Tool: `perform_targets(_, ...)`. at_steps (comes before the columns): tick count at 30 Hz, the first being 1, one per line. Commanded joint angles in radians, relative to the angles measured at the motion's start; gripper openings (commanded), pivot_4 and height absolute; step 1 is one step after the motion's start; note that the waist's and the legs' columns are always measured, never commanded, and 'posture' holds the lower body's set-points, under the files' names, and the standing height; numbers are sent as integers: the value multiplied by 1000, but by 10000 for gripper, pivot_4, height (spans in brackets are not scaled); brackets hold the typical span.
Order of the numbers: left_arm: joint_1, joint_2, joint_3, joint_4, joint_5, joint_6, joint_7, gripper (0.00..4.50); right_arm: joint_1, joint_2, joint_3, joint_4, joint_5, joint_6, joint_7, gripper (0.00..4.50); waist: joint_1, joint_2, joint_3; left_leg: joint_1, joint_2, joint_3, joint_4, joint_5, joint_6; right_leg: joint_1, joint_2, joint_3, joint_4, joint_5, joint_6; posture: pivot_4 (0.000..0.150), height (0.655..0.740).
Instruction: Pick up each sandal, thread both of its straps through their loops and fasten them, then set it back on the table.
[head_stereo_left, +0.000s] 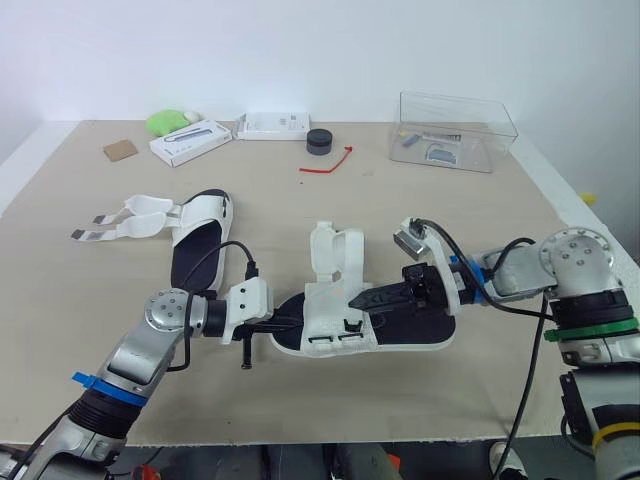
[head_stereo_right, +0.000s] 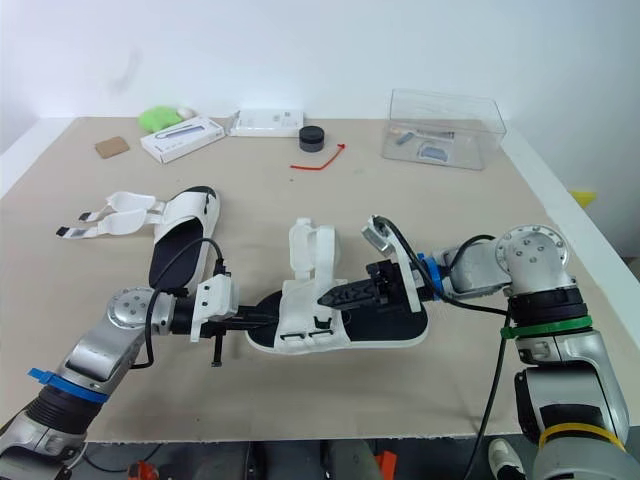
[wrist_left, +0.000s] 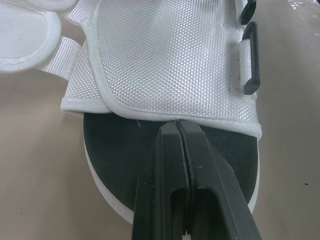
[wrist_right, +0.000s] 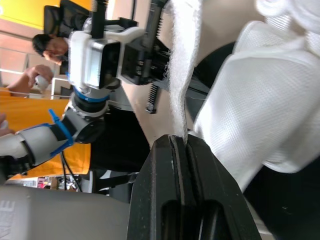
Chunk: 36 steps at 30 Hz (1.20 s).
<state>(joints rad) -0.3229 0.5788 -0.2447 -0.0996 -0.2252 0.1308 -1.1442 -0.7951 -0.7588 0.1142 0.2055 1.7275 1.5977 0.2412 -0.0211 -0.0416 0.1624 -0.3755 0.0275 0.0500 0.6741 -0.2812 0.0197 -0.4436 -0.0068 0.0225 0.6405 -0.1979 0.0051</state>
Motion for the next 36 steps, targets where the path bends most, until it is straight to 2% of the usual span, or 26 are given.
perform_targets(1,7,11,-2,-31,1,3,-1,0,-14,-22,2,-11,70,-3,-3,565,0,0,0,0,0,0,0,0,0,0,0,0,0,0,0,1500,7400)
perform_targets(11,1,7,-5,-37,1,10,-1,0,34,-46,38,-36,100,-37,-47,565,0,0,0,0,0,0,0,0,0,0,0,0,0,0,0,1500,7400)
perform_targets(22,0,3,-7,-37,4,7,2,0,-23,-39,33,-6,101,-48,-43,565,0,0,0,0,0,0,0,0,0,0,0,0,-1,0,0,1500,7400)
perform_targets(36,1,4,-8,-38,5,9,2,0,44,-55,52,-45,91,-41,-44,565,0,0,0,0,0,0,0,0,1,0,0,0,-2,0,0,1500,7400)
